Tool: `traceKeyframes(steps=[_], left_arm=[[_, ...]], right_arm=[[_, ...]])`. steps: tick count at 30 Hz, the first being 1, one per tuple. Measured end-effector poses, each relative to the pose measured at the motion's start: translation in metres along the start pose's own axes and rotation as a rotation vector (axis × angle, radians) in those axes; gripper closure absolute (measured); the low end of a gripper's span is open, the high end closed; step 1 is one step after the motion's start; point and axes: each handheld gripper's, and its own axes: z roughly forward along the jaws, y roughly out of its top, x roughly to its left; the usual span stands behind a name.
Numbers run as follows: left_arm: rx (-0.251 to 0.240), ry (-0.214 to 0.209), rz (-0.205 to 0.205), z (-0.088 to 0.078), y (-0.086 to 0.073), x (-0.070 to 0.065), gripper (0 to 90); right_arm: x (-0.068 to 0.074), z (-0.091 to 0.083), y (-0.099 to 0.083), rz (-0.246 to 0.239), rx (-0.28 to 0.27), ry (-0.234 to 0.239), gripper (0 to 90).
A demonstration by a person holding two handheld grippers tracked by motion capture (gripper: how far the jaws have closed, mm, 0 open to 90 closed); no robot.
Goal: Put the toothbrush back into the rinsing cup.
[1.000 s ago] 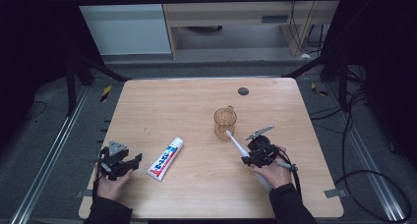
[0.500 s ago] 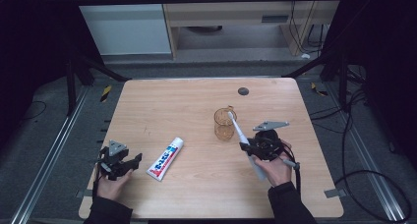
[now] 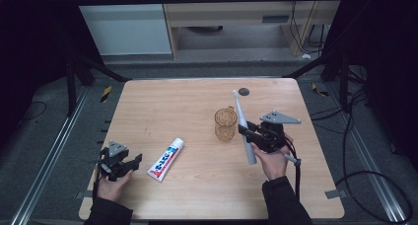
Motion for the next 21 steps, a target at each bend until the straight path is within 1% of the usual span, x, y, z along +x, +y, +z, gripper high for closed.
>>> traceKeyframes(steps=[1, 2, 5, 6, 7, 12, 18, 21], left_arm=[[0.0, 0.0, 0.0, 0.0, 0.0, 0.0, 42.8], [0.0, 0.001, 0.0, 0.0, 0.0, 0.0, 42.8], [-0.003, 0.001, -0.004, 0.0, 0.0, 0.0, 42.7], [-0.003, 0.001, -0.004, 0.0, 0.0, 0.0, 42.7], [-0.004, 0.001, -0.004, 0.0, 0.0, 0.0, 42.7], [-0.004, 0.0, -0.005, 0.0, 0.0, 0.0, 42.7], [-0.008, 0.0, -0.009, 0.0, 0.0, 0.001, 42.7], [-0.008, 0.0, -0.009, 0.0, 0.0, 0.001, 42.7]], right_arm=[[0.0, 0.0, 0.0, 0.0, 0.0, 0.0, 67.2], [-0.001, 0.0, 0.003, 0.007, -0.039, -0.003, 67.2], [-0.001, 0.002, 0.008, 0.015, -0.09, -0.02, 67.2], [-0.001, 0.002, 0.008, 0.015, -0.09, -0.02, 67.2], [-0.002, 0.004, 0.01, 0.016, -0.118, -0.034, 67.2], [-0.005, 0.01, 0.014, 0.039, -0.158, -0.025, 67.2], [-0.009, 0.018, 0.024, 0.061, -0.212, -0.051, 67.2], [-0.01, 0.022, 0.028, 0.062, -0.238, -0.071, 67.2]])
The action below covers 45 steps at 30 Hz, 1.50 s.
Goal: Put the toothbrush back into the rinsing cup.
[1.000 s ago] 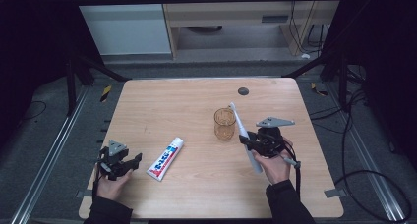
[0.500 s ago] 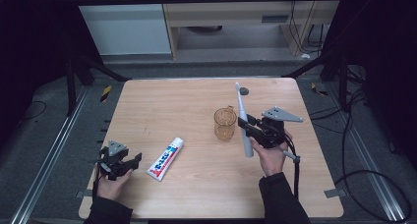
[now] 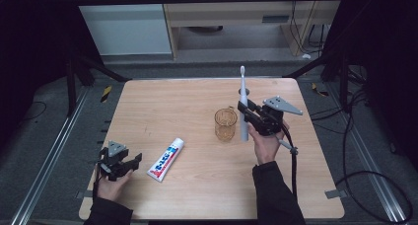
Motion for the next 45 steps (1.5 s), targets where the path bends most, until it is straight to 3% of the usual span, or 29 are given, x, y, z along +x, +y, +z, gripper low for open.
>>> traceKeyframes(steps=[10, 20, 30, 45], left_arm=[[-0.002, 0.002, 0.0, 0.0, 0.0, 0.001, 42.8], [-0.004, 0.002, -0.002, 0.0, 0.0, 0.001, 42.8], [-0.004, 0.001, 0.0, 0.0, 0.0, 0.001, 42.8], [-0.006, 0.0, 0.002, 0.0, 0.0, 0.001, 42.8]], right_arm=[[-0.003, 0.02, 0.012, 0.009, -0.068, -0.061, 67.2], [-0.007, 0.04, 0.019, 0.039, -0.11, -0.069, 67.2], [-0.011, 0.061, 0.014, 0.051, -0.127, -0.075, 67.1], [-0.01, 0.081, -0.003, 0.049, -0.095, -0.068, 67.1]])
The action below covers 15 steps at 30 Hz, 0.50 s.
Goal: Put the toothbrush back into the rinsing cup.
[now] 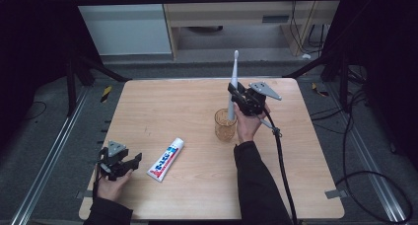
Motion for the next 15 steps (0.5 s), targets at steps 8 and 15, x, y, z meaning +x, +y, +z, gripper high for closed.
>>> traceKeyframes(steps=[8, 15], left_arm=[[-0.001, 0.001, 0.0, 0.0, 0.0, 0.0, 42.9], [-0.001, 0.001, 0.002, 0.0, 0.0, 0.0, 42.9]], right_arm=[[0.0, 0.005, -0.013, -0.005, 0.034, -0.006, 67.0], [0.0, 0.006, -0.022, -0.024, 0.063, -0.012, 67.0]])
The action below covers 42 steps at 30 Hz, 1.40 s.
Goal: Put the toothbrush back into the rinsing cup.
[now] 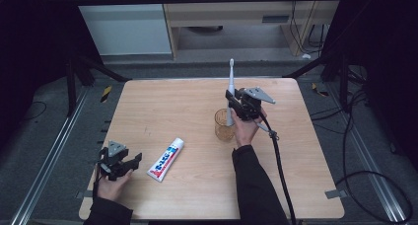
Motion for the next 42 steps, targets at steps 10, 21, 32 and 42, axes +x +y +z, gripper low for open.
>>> traceKeyframes(steps=[10, 21, 32, 42], left_arm=[[-0.001, 0.0, 0.002, 0.0, 0.0, 0.0, 42.9], [-0.003, 0.0, 0.002, 0.0, 0.0, -0.001, 42.9], [-0.002, 0.001, 0.006, 0.0, 0.0, -0.001, 42.9], [-0.003, 0.001, 0.006, 0.0, 0.0, -0.001, 42.9]], right_arm=[[-0.002, 0.001, -0.012, 0.0, 0.054, -0.013, 66.9], [0.003, 0.003, -0.019, -0.031, 0.111, -0.017, 66.9], [-0.003, 0.0, -0.027, -0.025, 0.143, -0.027, 66.9], [-0.002, 0.0, -0.03, -0.043, 0.183, -0.032, 66.6]])
